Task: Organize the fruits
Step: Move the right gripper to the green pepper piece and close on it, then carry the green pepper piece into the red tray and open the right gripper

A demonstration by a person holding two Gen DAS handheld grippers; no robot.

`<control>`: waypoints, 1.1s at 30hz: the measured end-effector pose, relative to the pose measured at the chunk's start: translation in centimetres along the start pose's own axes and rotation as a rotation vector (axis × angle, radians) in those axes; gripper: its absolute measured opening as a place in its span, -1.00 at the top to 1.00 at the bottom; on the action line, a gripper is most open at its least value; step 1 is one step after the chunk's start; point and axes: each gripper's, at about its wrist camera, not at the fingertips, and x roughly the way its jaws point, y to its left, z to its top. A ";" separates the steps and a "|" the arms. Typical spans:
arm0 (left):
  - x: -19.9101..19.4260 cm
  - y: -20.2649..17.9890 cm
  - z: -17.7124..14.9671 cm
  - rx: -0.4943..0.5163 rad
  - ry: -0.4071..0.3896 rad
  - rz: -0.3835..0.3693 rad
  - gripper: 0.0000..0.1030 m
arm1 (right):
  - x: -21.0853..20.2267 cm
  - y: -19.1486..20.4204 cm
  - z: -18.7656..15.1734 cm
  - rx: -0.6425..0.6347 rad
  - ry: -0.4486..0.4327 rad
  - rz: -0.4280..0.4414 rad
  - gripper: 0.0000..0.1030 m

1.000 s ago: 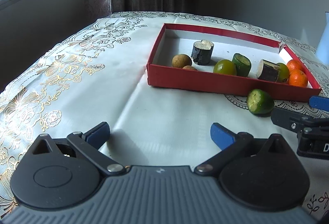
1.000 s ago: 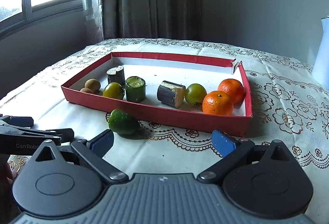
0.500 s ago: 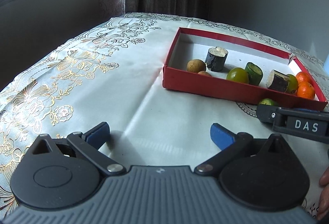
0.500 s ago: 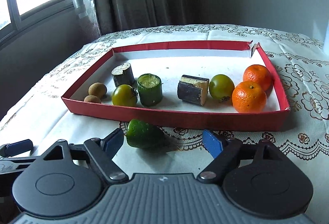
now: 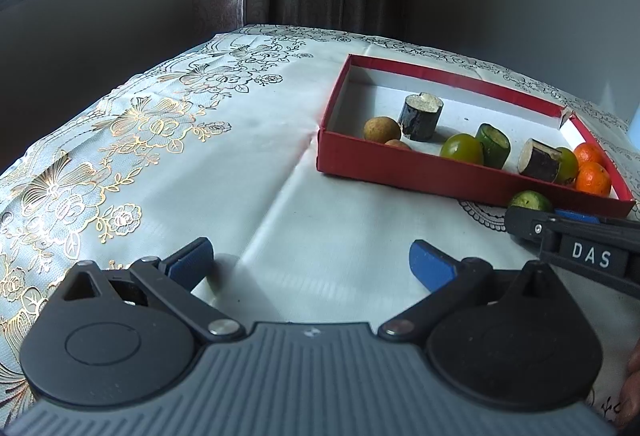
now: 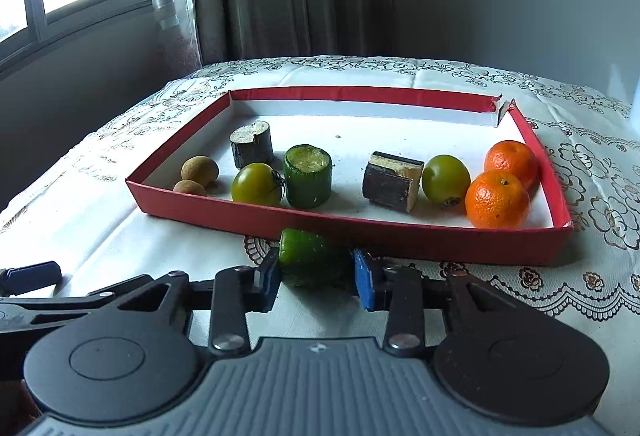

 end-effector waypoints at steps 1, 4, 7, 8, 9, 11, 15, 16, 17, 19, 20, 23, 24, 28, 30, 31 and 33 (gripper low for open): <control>0.0 0.0 0.0 0.000 0.000 0.000 -1.00 | -0.2 -0.1 0.0 0.002 -0.006 0.003 0.29; 0.0 0.0 0.0 0.002 0.000 0.001 -1.00 | -1.2 -0.5 -0.1 0.010 -0.029 0.022 0.29; 0.0 -0.1 0.0 0.005 0.001 0.004 -1.00 | -2.5 -0.8 0.1 0.001 -0.073 0.020 0.29; 0.0 -0.1 0.0 0.006 0.001 0.005 -1.00 | -3.2 -0.9 0.2 -0.005 -0.097 0.016 0.29; 0.0 -0.1 0.0 0.005 -0.001 0.005 -1.00 | -3.6 -1.1 0.3 -0.009 -0.114 0.011 0.29; -0.1 0.0 0.0 0.002 -0.002 0.005 -1.00 | -4.6 -1.4 0.7 -0.023 -0.161 0.001 0.29; -0.1 -0.1 0.0 0.006 -0.002 0.008 -1.00 | -5.7 -2.3 1.5 -0.036 -0.222 -0.028 0.29; -0.1 -0.1 0.0 0.009 -0.002 0.009 -1.00 | -5.8 -2.6 1.8 -0.031 -0.228 -0.034 0.29; -0.1 -0.1 0.0 0.010 -0.002 0.010 -1.00 | -5.7 -3.0 2.0 -0.030 -0.232 -0.043 0.29; -0.1 -0.1 0.0 0.011 -0.001 0.010 -1.00 | -5.3 -3.6 2.6 -0.022 -0.234 -0.056 0.29; -0.1 -0.1 0.0 0.012 0.000 0.011 -1.00 | -5.1 -3.9 2.9 -0.019 -0.231 -0.060 0.29; 0.0 -0.1 0.0 0.013 0.000 0.012 -1.00 | -4.1 -4.7 3.8 -0.014 -0.229 -0.082 0.29; 0.0 -0.1 0.0 0.014 0.000 0.012 -1.00 | -3.8 -4.9 4.0 -0.010 -0.224 -0.084 0.29; -0.1 -0.1 0.0 0.014 0.000 0.011 -1.00 | -2.0 -5.9 4.9 0.011 -0.195 -0.097 0.29; -0.1 -0.1 0.0 0.014 0.000 0.010 -1.00 | -1.2 -6.2 5.2 0.021 -0.182 -0.104 0.28; -0.1 -0.1 0.0 0.013 -0.001 0.009 -1.00 | -0.7 -6.4 5.3 0.024 -0.175 -0.107 0.29; -0.1 -0.1 0.0 0.013 -0.001 0.009 -1.00 | 0.0 -6.6 5.5 0.026 -0.163 -0.113 0.29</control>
